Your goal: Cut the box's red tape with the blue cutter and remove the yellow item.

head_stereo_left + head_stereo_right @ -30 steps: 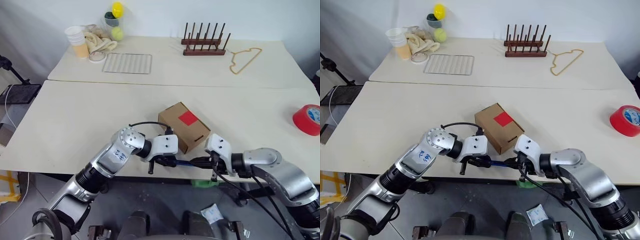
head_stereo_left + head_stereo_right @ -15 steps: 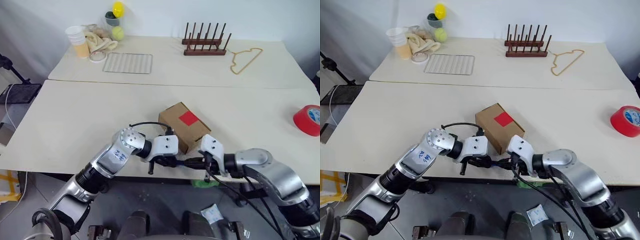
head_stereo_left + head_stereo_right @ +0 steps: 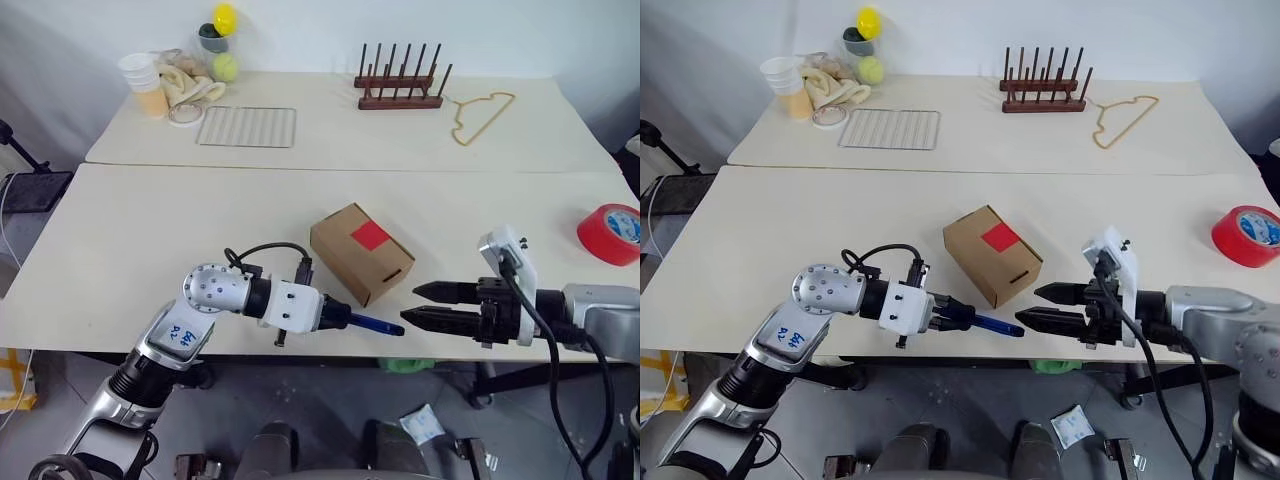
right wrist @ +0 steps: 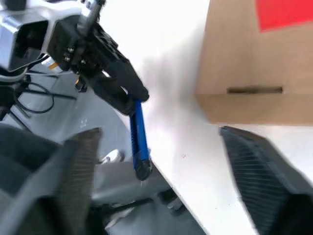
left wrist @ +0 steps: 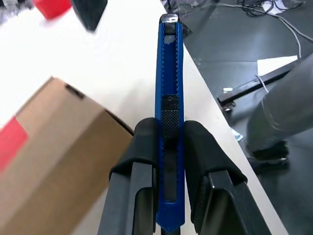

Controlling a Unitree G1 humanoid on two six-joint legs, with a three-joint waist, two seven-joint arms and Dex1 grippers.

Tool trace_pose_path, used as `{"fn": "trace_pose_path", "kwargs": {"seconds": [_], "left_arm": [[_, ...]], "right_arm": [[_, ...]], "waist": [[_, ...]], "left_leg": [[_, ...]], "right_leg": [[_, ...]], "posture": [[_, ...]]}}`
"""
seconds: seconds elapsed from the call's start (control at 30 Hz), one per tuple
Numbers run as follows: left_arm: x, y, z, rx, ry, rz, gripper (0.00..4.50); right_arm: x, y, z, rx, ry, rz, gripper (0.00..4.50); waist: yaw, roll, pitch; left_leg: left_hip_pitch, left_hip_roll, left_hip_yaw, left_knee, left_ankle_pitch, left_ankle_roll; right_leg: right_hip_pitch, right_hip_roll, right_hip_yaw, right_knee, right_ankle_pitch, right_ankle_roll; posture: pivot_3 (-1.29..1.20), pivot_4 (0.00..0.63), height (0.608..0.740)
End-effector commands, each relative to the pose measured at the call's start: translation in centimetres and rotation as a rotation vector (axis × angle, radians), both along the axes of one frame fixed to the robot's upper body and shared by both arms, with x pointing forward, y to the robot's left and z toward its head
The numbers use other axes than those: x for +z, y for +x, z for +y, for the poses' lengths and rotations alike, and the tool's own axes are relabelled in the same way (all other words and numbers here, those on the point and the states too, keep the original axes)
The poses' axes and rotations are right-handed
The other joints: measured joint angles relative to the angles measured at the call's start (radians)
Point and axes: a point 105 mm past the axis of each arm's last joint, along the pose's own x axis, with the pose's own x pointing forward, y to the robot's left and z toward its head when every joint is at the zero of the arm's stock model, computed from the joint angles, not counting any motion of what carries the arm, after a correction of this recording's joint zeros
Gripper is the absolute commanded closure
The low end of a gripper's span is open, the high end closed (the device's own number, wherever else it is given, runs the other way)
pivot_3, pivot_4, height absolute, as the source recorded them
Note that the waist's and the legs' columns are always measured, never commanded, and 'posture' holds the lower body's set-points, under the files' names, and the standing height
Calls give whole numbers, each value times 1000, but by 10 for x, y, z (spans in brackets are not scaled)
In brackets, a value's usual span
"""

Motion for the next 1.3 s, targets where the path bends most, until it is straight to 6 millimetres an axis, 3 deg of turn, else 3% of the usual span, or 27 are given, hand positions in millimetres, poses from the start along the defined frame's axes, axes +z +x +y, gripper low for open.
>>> {"fn": "trace_pose_path", "kwargs": {"seconds": [0.03,0.1,0.13,0.37,0.77,0.9,1.23,1.3], "left_arm": [[11,0,-7,-20,-14,-62,4024],[11,2,-12,-12,-26,-72,4024],[10,3,-14,-5,-27,-63,4024],[6,-1,-18,-8,-26,-48,4024],[8,10,-15,55,-21,-62,4024],[8,12,-15,58,-24,-64,4024],[11,15,-19,67,-36,-66,4024],[12,15,-20,67,-39,-69,4024]], "right_arm": [[8,-1,12,21,44,44,11],[7,2,21,-16,61,99,11],[-1,3,20,-45,-13,138,11],[-6,12,37,-83,-2,157,11],[-16,13,44,-86,-2,193,11],[-17,19,43,-117,9,195,870],[-25,15,42,-117,-2,227,4334],[-26,15,42,-117,-2,232,4427]], "waist": [[0,0,0],[-2,0,0],[-3,0,0],[-7,-1,1],[-4,-1,1],[-4,-1,1],[-4,-1,1],[-4,-1,1]], "left_leg": [[0,0,0,0,0,0],[0,0,0,0,0,0],[0,0,1,0,0,0],[-1,0,1,0,0,0],[-2,0,0,0,0,1],[-2,0,0,0,0,1],[-2,0,0,0,0,1],[-2,0,0,0,0,1]], "right_leg": [[0,0,0,0,0,0],[0,0,0,0,0,0],[0,0,0,0,0,0],[0,0,-1,-1,0,0],[-1,0,-1,-2,0,1],[-1,0,-1,-2,0,1],[-1,0,-1,-2,0,1],[-1,0,-2,-2,0,1]], "posture": [[0,150,740],[0,150,740],[0,150,740],[0,150,740],[0,150,740],[0,150,740],[0,150,740],[0,150,740]]}}
